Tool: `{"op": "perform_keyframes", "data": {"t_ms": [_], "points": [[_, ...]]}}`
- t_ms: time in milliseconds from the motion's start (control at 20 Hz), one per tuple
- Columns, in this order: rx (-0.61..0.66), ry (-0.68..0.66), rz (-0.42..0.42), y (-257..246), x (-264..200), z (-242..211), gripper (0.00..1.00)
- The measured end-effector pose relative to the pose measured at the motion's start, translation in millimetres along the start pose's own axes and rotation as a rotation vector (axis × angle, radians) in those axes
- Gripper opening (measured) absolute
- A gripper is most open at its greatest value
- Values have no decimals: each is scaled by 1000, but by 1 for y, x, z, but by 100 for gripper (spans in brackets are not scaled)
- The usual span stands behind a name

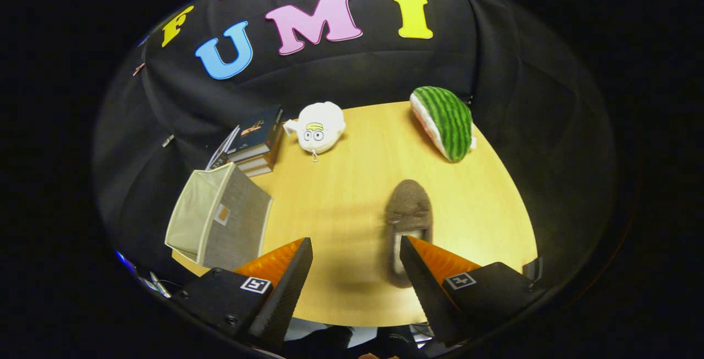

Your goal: Open the storage box then place both shoes into the box .Put the left shoe in first, then the right shoe, with the right side of both shoes facing outward in a uniform manner.

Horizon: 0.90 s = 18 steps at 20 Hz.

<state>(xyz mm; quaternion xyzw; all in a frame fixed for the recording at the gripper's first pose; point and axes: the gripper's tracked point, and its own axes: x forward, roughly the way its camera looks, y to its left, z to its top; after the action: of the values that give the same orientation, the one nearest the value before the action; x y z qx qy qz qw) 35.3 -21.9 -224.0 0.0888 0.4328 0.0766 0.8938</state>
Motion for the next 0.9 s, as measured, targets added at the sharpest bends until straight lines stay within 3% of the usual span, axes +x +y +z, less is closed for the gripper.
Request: {"op": "perform_keyframes", "data": {"t_ms": [450, 900], "points": [[-10, 91, -62, -98, 58, -44, 99], [37, 184, -97, -124, 126, -44, 99]]}}
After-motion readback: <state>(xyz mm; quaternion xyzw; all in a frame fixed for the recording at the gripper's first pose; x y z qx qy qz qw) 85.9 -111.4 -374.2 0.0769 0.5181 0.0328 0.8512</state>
